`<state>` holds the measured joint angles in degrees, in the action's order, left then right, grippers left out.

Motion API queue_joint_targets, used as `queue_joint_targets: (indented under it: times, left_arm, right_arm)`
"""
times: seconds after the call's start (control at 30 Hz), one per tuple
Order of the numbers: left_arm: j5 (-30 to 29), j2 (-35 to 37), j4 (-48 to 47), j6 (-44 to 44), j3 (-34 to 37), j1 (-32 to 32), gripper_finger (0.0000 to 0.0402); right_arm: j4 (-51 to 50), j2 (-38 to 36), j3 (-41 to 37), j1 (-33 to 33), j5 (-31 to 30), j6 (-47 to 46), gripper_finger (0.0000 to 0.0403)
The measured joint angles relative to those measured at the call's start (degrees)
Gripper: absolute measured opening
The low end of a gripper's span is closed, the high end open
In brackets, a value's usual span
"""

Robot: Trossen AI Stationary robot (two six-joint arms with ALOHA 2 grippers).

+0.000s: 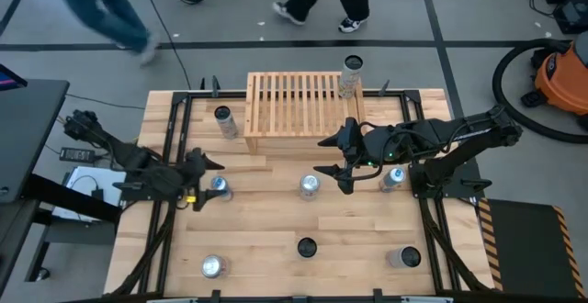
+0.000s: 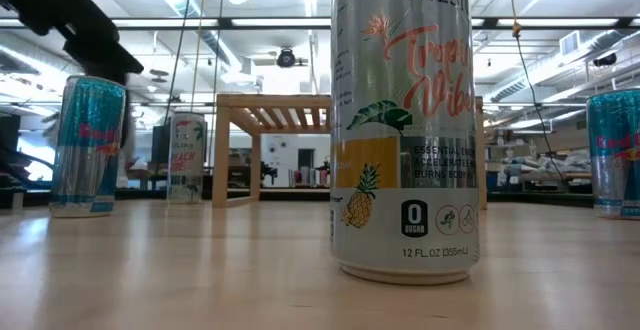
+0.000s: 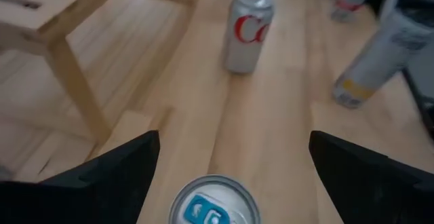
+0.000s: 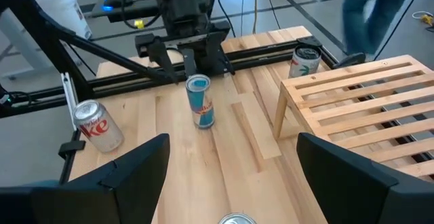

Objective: Place canned beverage on shelf
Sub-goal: Put the left blue soda can on the shelf

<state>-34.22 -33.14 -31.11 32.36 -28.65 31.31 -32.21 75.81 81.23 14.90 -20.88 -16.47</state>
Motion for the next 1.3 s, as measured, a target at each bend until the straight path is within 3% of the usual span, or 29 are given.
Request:
queue_joint_targets:
  times: [0.47, 0.7, 1.3]
  left_arm:
    - [-1.16, -3.98, -7.77, 8.61, -5.16, 0.0, 0.0387]
    - [-0.83, -3.98, -14.03, 18.3, -5.26, 0.0, 0.0387]
    - [0.08, -4.02, -14.06, 21.09, -5.26, 0.09, 0.0387]
  right_arm:
    - [-1.24, 0.0, 0.0, 0.0, 0.0, 0.13, 0.0332]
    - [-2.0, 0.0, 0.0, 0.0, 0.0, 0.13, 0.0332]
    - [-2.03, 0.0, 0.0, 0.0, 0.0, 0.13, 0.0332]
